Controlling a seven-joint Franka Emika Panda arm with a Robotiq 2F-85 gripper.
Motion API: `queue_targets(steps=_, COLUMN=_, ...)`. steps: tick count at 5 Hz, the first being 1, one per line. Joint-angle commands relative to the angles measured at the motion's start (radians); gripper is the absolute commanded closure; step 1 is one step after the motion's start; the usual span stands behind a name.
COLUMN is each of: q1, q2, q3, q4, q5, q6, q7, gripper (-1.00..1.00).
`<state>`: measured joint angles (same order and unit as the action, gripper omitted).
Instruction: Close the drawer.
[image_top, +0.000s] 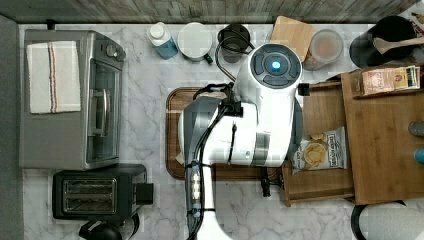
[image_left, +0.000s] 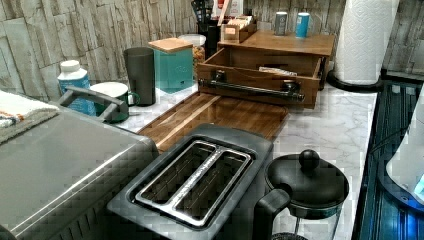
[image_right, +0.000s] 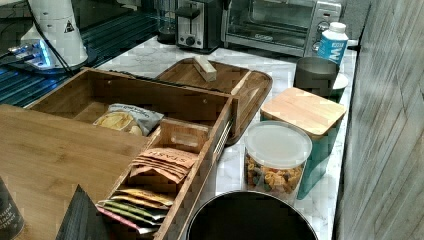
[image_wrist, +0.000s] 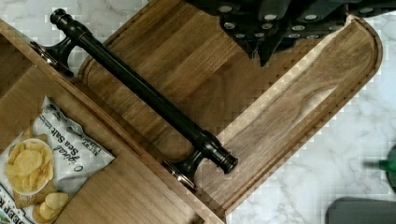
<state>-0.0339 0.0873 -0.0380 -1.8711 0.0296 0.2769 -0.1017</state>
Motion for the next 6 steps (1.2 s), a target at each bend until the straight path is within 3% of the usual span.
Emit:
queue_targets(steps=1, q1=0.069, q2=-0.134, q3=0.073, q4=-0.327, q5=-0.114, q6=0.331, q7=-0.202, gripper=1.00)
queue_targets(steps=3, q1=0.055, q2=-0.120, q3=0.098, q4=-0.431, q5=-0.052, q6=0.385, q7=-0.536, gripper=1.00)
queue_targets(steps=5, q1=0.018, q2=-0.105, q3=0.096, q4=-0.614, q5=-0.215, q6=0.625, q7=-0.576, gripper=1.00)
queue_targets(steps=6, q1=0.009, q2=-0.082, q3=0.080, q4=-0.629, q5=-0.235, q6=0.644, q7=-0.601, gripper=1.00)
